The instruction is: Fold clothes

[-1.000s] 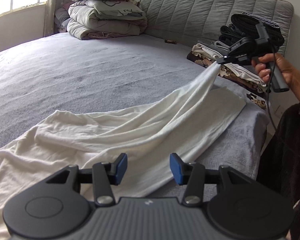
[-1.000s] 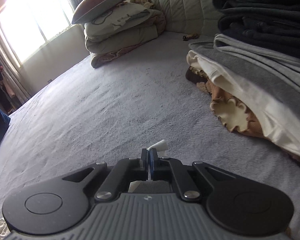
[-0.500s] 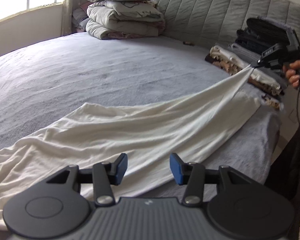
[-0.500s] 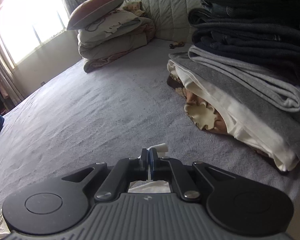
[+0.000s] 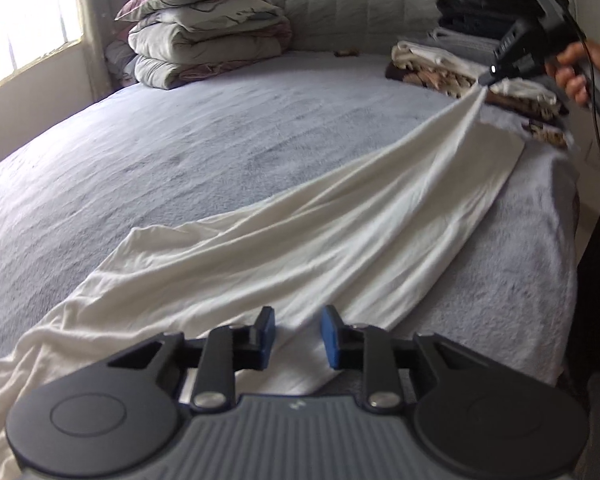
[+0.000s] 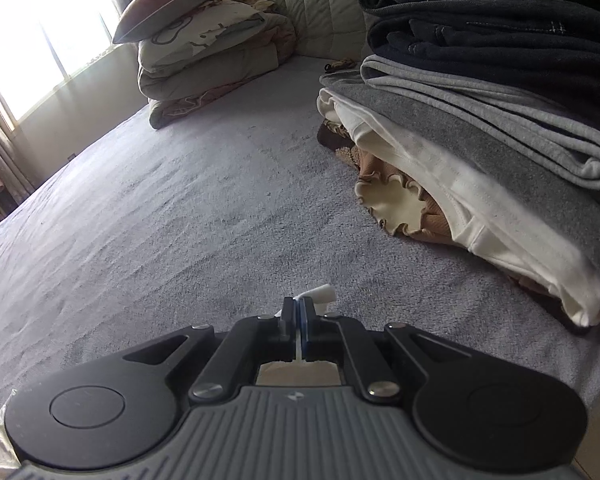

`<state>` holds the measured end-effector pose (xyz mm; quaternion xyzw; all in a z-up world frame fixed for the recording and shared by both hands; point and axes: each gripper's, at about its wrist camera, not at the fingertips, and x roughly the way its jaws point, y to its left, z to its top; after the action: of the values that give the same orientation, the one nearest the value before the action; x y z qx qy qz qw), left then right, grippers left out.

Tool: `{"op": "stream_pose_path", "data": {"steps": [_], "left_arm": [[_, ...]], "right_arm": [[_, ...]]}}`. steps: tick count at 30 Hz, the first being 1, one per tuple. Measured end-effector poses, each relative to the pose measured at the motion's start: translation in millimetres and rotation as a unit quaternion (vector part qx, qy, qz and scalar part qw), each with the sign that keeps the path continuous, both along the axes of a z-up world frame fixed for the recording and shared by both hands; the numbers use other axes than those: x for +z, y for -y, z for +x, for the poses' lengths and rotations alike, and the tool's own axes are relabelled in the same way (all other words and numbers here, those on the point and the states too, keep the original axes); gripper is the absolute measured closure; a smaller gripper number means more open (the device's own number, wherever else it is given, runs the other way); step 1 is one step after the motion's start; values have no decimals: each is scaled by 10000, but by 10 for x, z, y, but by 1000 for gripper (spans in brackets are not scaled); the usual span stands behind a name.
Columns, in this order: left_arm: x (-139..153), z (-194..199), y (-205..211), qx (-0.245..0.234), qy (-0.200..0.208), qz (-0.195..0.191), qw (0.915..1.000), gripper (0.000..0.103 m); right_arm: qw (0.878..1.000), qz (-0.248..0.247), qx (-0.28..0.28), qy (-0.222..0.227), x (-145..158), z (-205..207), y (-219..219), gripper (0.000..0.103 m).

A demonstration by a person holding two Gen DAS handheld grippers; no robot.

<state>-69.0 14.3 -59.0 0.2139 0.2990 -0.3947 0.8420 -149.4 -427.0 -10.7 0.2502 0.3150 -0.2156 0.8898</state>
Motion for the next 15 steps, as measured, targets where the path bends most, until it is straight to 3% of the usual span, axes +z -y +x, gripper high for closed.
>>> {"op": "stream_pose_path", "data": {"steps": [1, 3, 8, 15], "left_arm": [[-9, -4, 10, -14, 31, 15, 10000, 83], [-7, -12, 17, -10, 96, -8, 10000, 102], [116, -43, -63, 116, 413, -281, 9987, 102], [246, -120, -236, -15, 318, -497, 9983, 102]], "right_arm": [[10000, 7, 6, -6, -8, 0, 8, 101], [10000, 21, 6, -1, -14, -10, 26, 101], [10000, 47, 16, 38, 11, -47, 53, 101], [9999, -72, 111, -75, 86, -122, -17, 101]]}}
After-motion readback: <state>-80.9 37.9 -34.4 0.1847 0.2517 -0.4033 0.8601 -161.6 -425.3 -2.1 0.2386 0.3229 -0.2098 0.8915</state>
